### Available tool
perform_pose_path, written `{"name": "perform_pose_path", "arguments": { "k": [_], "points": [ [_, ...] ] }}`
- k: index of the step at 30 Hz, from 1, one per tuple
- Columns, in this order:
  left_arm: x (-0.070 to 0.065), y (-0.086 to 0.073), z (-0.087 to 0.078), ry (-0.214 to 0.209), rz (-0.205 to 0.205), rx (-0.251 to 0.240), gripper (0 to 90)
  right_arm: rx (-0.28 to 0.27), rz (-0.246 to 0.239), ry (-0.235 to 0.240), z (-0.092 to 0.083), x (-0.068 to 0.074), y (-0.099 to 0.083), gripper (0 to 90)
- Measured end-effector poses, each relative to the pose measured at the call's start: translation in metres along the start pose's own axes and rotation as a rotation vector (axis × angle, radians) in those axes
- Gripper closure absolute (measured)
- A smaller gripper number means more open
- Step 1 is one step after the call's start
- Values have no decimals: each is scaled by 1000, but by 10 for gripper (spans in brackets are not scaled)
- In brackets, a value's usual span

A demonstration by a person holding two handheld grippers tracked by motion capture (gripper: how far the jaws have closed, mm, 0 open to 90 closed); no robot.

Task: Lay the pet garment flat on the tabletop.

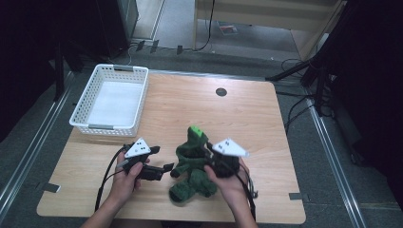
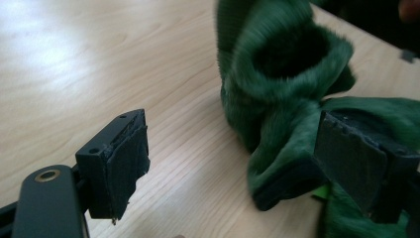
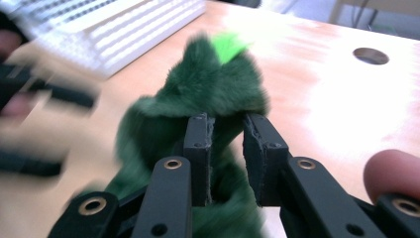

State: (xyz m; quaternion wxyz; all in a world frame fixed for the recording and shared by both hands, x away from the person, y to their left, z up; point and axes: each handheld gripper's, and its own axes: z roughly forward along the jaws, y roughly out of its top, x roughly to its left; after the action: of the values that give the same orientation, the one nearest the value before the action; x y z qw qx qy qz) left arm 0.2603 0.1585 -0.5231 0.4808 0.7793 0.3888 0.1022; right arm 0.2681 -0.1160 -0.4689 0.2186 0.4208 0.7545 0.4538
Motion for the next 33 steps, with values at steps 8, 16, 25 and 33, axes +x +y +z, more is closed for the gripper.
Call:
{"name": "perform_pose_path", "arguments": {
  "k": [8,16,25,33],
  "points": [
    [11,-6,-2,20,-80,0,142,-7,31,-27,13,-29,26,521],
    [-9,-4,30,35,-100,117,426,201,153,-13,26,-48,-34,619],
    [2,-14,28,-40,-167,188,807,258,110,101,15,-40,-56,677],
    [18,11,18,42,-269,9,418,87,68,72,16,-54,-10,491]
  ]
}}
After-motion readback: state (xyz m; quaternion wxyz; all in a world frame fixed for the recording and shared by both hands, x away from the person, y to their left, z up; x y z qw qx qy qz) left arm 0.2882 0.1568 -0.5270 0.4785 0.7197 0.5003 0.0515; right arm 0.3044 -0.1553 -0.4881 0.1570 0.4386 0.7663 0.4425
